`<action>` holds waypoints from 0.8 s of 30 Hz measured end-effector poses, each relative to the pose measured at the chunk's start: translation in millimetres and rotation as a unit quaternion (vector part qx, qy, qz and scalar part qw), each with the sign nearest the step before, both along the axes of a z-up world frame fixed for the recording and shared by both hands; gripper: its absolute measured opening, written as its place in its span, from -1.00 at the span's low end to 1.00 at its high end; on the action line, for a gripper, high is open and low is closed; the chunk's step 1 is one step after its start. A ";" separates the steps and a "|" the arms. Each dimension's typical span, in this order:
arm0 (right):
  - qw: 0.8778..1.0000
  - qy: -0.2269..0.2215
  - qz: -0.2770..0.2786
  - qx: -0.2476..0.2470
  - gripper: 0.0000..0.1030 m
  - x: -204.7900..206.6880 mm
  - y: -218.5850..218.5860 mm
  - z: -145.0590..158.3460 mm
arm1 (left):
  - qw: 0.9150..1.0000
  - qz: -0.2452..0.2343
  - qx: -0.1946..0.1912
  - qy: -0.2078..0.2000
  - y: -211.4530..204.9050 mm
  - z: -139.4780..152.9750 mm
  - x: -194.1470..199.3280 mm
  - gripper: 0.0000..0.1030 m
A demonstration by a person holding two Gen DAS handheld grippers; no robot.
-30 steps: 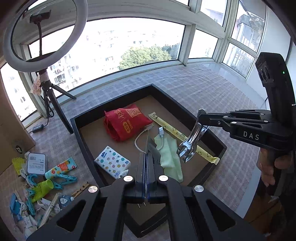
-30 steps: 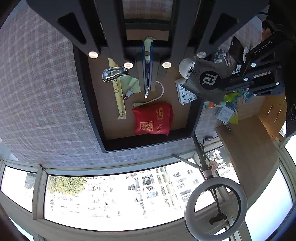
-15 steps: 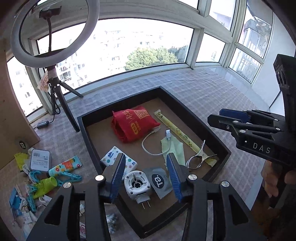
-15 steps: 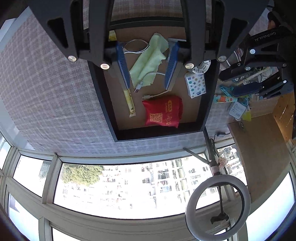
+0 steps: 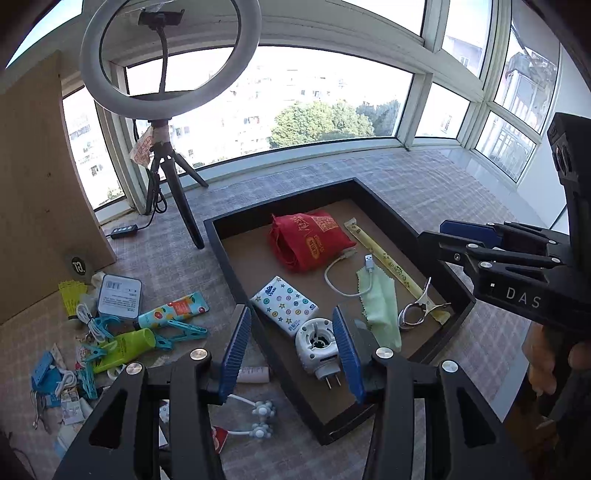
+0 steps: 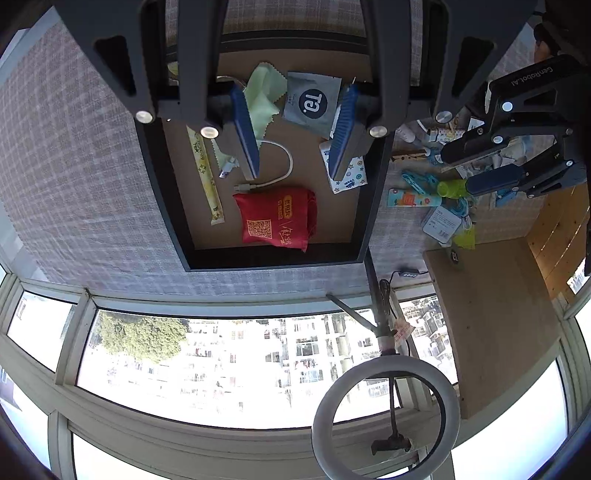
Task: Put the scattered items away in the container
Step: 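Move both open tools back over the pile of items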
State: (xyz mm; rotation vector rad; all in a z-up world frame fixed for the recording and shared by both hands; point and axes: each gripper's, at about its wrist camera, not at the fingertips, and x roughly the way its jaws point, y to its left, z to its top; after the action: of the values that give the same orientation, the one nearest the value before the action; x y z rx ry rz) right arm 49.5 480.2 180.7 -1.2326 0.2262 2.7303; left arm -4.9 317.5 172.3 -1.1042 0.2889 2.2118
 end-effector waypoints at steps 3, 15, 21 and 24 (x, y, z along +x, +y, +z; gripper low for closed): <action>1.000 0.002 0.007 0.007 -0.25 -5.2 -15.7 2.3 | 1.000 0.013 0.000 0.002 -19.5 2.4 -2.3 -0.15; 0.999 -0.003 0.045 0.012 -0.16 -21.7 -83.5 -1.6 | 0.997 0.074 -0.017 0.015 -124.4 3.3 -4.1 -0.15; 0.997 -0.013 0.073 0.000 -0.14 -22.9 -113.2 -13.3 | 0.991 0.126 -0.035 0.013 -202.3 -4.4 -2.1 -0.12; 0.996 -0.019 0.086 -0.006 -0.14 -23.3 -126.8 -22.0 | 0.987 0.155 -0.038 0.006 -245.6 -10.1 -1.3 -0.04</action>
State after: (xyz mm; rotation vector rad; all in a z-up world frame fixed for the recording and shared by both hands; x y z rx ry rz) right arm 26.2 353.4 158.7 -1.3668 0.1395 2.8481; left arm -6.1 71.9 162.2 -1.2488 0.2189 2.4985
